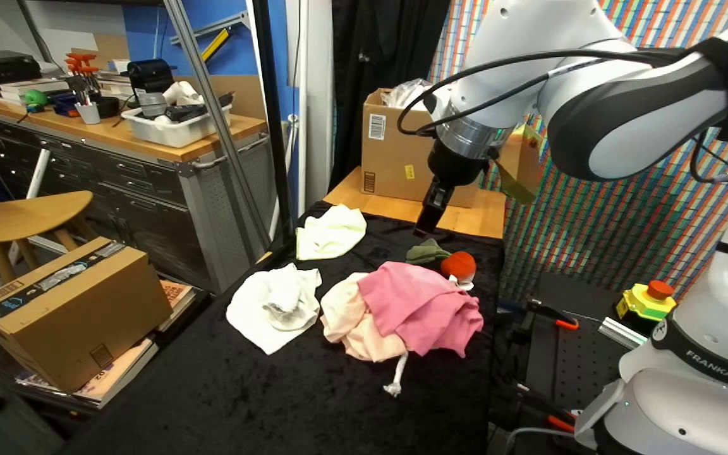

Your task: Pile up all the objects on the table.

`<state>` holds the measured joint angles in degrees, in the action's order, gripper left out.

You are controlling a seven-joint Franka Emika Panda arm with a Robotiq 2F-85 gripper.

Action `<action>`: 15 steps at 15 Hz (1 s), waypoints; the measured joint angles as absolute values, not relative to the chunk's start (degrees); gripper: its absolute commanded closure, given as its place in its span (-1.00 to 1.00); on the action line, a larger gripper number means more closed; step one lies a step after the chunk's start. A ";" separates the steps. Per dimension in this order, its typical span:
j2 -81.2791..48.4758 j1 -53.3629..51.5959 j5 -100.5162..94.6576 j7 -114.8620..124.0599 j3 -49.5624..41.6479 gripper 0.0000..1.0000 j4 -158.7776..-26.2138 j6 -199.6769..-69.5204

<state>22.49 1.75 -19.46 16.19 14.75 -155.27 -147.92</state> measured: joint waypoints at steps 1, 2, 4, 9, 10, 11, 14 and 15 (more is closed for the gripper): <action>21.45 1.62 -19.46 16.08 14.96 -1.00 -153.88 -147.91; 20.00 1.34 -19.46 15.91 15.21 -1.00 -151.99 -147.86; 16.42 0.55 -19.52 15.50 15.90 -1.00 -147.46 -147.53; 4.88 -2.92 -19.99 13.44 16.89 -1.00 -132.08 -142.11; 2.27 -3.74 -20.02 12.66 16.78 -1.00 -128.66 -140.59; -0.26 -4.51 -20.03 11.77 16.53 -1.00 -125.46 -139.25; -7.79 -6.46 -20.02 8.61 14.84 -1.00 -116.70 -135.88; -10.20 -7.00 -20.02 8.00 14.02 -1.00 -114.17 -135.18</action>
